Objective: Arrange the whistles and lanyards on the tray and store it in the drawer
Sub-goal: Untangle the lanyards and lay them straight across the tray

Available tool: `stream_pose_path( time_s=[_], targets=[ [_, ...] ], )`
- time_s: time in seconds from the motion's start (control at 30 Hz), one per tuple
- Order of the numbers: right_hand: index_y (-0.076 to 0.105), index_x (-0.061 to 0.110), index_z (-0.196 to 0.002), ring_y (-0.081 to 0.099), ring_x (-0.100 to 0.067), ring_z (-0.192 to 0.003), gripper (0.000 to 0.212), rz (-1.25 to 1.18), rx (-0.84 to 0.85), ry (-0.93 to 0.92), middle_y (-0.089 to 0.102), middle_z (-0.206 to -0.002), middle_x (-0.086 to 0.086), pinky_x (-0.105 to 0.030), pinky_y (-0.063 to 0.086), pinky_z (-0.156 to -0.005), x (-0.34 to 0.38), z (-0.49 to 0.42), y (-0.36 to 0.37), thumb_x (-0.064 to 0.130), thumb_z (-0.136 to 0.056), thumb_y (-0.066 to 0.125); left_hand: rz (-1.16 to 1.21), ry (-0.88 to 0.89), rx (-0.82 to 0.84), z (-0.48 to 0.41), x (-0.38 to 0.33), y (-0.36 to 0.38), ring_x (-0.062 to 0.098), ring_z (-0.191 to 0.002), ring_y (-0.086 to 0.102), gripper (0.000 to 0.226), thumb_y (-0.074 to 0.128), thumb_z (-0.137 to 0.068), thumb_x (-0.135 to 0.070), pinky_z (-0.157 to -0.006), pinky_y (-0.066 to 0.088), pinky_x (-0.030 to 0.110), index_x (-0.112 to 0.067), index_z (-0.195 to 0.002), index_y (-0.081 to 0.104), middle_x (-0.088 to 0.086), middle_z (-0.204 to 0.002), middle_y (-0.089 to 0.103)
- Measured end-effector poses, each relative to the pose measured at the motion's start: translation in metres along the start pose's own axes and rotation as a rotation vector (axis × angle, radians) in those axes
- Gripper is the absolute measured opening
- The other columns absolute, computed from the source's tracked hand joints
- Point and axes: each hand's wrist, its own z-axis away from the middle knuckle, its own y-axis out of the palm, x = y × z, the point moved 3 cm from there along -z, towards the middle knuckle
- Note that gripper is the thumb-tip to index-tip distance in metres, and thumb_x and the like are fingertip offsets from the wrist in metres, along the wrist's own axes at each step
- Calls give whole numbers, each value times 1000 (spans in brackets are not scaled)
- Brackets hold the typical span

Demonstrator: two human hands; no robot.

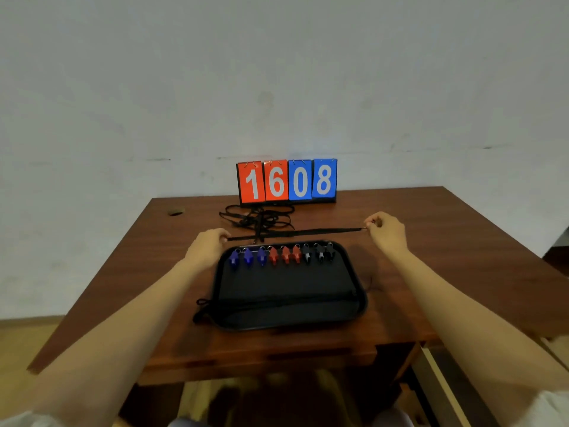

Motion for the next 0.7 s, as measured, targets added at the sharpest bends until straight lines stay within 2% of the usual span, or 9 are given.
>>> stream_pose_path(
  time_s=[0.1, 0.17, 0.3, 0.43, 0.5, 0.6, 0.7],
  targets=[
    [65, 19, -86, 60, -20, -89, 11, 47, 52, 40, 64, -89, 0, -34, 49, -75, -19, 14, 10, 15, -90, 56, 121, -94, 18, 16, 17, 16, 27, -86, 61, 8, 49, -94, -16, -77, 48, 39, -13, -92, 56, 8, -92, 68],
    [67, 16, -82, 61, -20, -85, 5, 63, 72, 65, 64, -85, 0, -32, 49, -70, -27, 24, 13, 17, -86, 63, 96, -132, 30, 25, 26, 24, 26, -81, 60, 10, 55, -92, -20, -72, 48, 38, -16, -83, 56, 6, -86, 67],
    [63, 16, -77, 59, -20, -77, 9, 104, 131, 94, 62, -78, 1, -30, 45, -63, -41, 40, 23, 20, -83, 69, 69, -181, 66, 39, 38, 39, 20, -77, 56, 11, 59, -91, -23, -67, 45, 34, -16, -83, 60, 3, -85, 64],
    [56, 15, -76, 53, -16, -61, 13, 171, 191, 115, 58, -69, 2, -27, 40, -50, -56, 51, 31, 18, -88, 61, 121, -164, 133, 50, 45, 57, 19, -82, 58, 9, 59, -91, -21, -71, 45, 32, -16, -85, 62, 4, -91, 65],
    [56, 14, -78, 51, -16, -57, 13, 196, 216, 123, 58, -69, 1, -30, 42, -52, -62, 55, 33, 17, -90, 59, 131, -152, 132, 54, 46, 61, 17, -85, 55, 9, 59, -91, -20, -72, 43, 31, -16, -84, 62, 3, -94, 64],
    [58, 14, -78, 55, -20, -63, 13, 217, 251, 119, 64, -78, -4, -36, 49, -60, -69, 58, 33, 18, -90, 60, 102, -126, 96, 57, 47, 64, 16, -89, 51, 9, 58, -91, -19, -74, 41, 31, -16, -84, 62, 2, -99, 58],
    [59, 15, -76, 62, -25, -76, 14, 208, 263, 111, 68, -85, -6, -36, 51, -64, -71, 60, 33, 19, -89, 62, 65, -105, 58, 56, 49, 66, 21, -94, 54, 9, 57, -91, -19, -80, 44, 34, -19, -83, 62, 3, -102, 58]
  ],
)
